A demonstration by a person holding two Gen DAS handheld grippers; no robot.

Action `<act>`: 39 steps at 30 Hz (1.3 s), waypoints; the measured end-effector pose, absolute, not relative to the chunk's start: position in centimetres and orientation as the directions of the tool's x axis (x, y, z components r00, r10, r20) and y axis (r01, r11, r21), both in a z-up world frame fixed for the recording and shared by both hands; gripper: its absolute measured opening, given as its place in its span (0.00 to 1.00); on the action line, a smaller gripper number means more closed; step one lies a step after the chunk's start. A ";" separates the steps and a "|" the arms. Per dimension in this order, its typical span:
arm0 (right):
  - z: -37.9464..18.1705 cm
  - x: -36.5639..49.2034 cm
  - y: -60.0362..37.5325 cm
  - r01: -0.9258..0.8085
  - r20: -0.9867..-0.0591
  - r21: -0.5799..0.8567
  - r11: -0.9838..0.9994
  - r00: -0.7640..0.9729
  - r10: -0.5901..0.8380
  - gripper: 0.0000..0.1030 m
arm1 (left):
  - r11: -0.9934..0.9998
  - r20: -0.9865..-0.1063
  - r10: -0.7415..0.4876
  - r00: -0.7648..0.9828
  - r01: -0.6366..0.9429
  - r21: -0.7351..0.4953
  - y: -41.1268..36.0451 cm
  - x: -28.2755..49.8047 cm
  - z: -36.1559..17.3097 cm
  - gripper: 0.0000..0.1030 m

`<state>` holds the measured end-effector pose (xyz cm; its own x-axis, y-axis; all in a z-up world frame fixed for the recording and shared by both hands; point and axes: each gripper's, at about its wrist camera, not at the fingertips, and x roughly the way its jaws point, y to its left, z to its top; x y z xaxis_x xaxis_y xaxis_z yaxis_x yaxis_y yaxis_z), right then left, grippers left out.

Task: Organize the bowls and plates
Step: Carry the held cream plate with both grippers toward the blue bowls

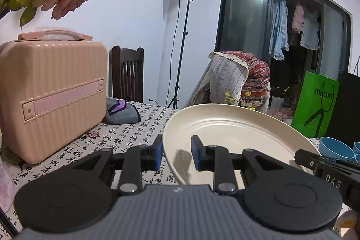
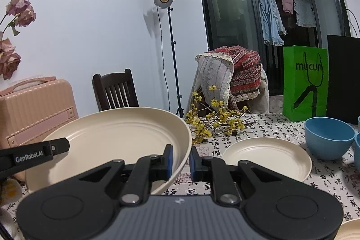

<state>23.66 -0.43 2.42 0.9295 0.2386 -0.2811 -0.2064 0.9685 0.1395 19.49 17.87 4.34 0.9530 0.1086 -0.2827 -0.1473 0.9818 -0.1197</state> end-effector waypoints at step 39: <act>2.4 18.1 -8.6 -0.146 -0.258 0.157 0.977 0.949 0.183 0.14 | 0.993 -0.258 0.018 0.966 -0.047 -0.105 10.5 15.6 4.4 0.25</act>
